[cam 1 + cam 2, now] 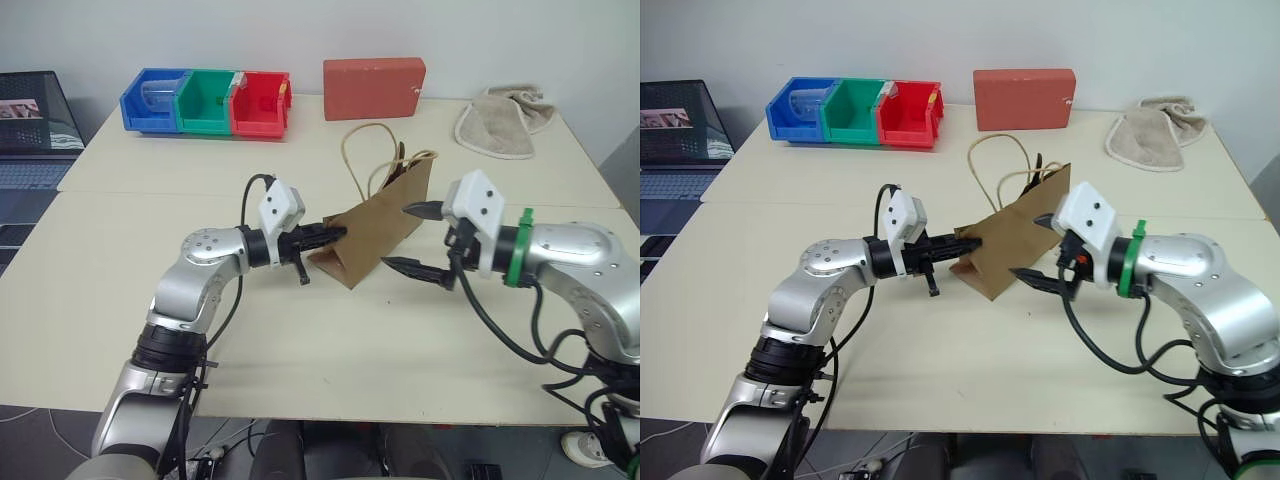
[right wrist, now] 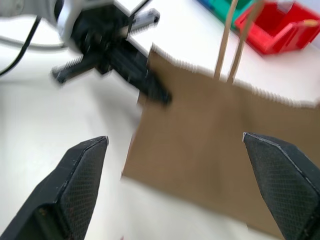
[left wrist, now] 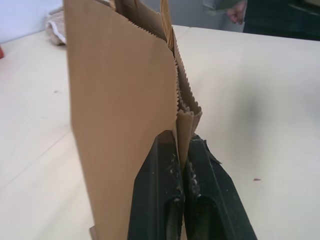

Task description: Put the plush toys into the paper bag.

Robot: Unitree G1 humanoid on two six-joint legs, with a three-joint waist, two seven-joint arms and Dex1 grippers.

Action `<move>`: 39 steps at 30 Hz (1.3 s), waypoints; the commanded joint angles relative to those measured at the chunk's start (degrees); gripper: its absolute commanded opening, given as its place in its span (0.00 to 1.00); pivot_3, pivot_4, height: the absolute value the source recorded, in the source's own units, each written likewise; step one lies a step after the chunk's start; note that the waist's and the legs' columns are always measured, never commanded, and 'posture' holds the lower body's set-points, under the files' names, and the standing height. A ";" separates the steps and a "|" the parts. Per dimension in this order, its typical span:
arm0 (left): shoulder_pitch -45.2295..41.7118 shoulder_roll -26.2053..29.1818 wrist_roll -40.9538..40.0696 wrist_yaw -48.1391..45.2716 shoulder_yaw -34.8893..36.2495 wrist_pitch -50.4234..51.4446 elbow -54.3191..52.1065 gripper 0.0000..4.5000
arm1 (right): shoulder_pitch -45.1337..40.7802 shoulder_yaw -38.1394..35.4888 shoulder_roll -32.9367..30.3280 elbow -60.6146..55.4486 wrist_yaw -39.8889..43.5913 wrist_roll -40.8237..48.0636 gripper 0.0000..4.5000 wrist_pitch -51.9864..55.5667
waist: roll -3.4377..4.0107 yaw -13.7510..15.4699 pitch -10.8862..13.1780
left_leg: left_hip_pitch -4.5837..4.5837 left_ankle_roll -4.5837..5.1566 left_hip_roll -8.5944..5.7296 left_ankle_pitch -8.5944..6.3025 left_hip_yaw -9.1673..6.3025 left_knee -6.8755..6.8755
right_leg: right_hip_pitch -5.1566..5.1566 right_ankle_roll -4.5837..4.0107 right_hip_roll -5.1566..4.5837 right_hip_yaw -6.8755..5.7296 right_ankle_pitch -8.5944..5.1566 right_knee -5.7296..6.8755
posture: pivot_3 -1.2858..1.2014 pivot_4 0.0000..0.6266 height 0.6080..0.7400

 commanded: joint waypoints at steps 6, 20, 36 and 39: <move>-5.11 3.18 -3.54 -9.87 2.21 -0.08 4.57 0.00 | 9.65 -12.64 -4.87 -4.35 1.74 -0.28 1.00 -7.55 | 0.00 -0.10 0.00 | 0.02 0.01 0.01 0.01 0.03 0.01 | 0.00 0.00 0.02 0.01 0.00 0.01 | 0.52 0.24 1.00; -17.15 -1.61 -1.84 -33.95 -6.84 -7.44 19.89 0.00 | 31.21 -40.38 -11.22 -12.30 5.66 8.55 1.00 2.94 | 0.00 0.63 0.00 | 0.32 0.04 -0.01 0.02 0.03 0.00 | 0.38 0.01 0.04 0.02 0.00 -0.09 | 0.52 0.24 1.00; -20.14 -1.00 4.87 -33.60 -4.25 -18.75 30.99 0.55 | 30.79 -37.10 -12.70 -11.41 2.40 12.02 1.00 1.83 | 0.00 0.63 0.00 | 0.62 0.05 -0.01 0.02 0.08 -0.04 | 0.67 0.02 0.04 0.10 -0.01 -0.14 | 0.52 0.24 1.00; -15.55 4.24 4.46 -31.84 -2.14 -15.11 23.57 0.75 | 30.47 -36.84 -14.27 -8.77 3.84 10.67 1.00 0.39 | 0.00 -0.31 0.00 | 0.64 0.05 0.03 0.02 0.10 -0.08 | 0.65 0.02 0.05 0.13 -0.01 -0.13 | 0.52 0.24 1.00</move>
